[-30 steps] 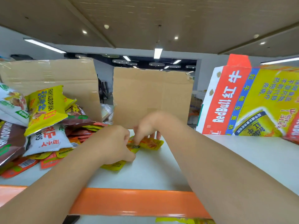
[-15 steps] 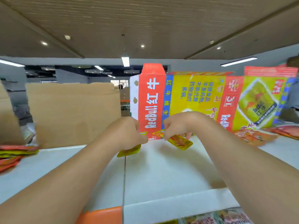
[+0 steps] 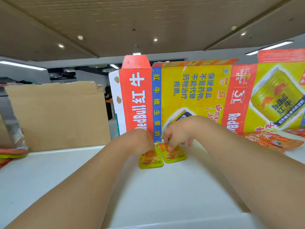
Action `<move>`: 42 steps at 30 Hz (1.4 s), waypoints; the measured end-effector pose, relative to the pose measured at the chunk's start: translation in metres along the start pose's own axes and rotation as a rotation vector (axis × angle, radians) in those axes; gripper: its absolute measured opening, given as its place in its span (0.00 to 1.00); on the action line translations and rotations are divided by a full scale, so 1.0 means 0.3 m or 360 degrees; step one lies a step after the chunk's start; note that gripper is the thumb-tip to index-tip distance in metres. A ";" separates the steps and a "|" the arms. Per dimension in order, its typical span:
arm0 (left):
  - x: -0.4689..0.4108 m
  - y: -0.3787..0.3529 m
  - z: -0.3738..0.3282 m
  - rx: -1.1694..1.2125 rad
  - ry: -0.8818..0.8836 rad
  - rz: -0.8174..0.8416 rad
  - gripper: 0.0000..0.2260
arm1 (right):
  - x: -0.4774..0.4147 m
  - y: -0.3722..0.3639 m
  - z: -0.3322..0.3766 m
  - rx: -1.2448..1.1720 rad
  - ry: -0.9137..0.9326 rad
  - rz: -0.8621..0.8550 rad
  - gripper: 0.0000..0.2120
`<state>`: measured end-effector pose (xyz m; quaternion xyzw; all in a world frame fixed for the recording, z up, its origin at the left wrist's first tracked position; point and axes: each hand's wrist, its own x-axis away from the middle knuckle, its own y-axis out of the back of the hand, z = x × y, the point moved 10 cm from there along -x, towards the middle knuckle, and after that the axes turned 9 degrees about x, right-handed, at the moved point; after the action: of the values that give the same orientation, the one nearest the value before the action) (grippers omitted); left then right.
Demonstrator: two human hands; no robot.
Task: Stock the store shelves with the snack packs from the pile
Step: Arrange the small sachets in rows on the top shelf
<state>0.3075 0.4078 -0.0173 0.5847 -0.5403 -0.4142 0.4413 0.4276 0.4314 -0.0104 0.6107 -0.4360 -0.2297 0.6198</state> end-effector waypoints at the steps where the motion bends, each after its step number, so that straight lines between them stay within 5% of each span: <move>1: 0.013 -0.013 0.009 -0.0005 -0.0021 0.0040 0.14 | -0.007 -0.011 0.000 0.0057 0.0041 0.0022 0.28; 8: 0.046 -0.048 0.075 0.0062 -0.0055 0.0206 0.36 | -0.036 -0.033 -0.001 0.0211 0.0164 -0.0085 0.34; 13: 0.055 -0.032 0.084 0.0020 -0.0003 0.0149 0.27 | -0.058 -0.033 0.023 0.0246 0.0234 -0.0222 0.29; 24: 0.060 -0.031 0.111 0.0017 0.0048 0.0175 0.29 | -0.092 -0.034 0.055 0.0103 0.0304 -0.0353 0.19; 42: 0.065 -0.015 0.183 0.0033 0.0156 0.0191 0.30 | -0.066 -0.031 0.079 0.0032 0.0318 -0.0345 0.26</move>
<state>0.2572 0.3848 -0.0364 0.5754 -0.5564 -0.3522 0.4851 0.4004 0.4331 -0.0274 0.6803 -0.3059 -0.2290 0.6254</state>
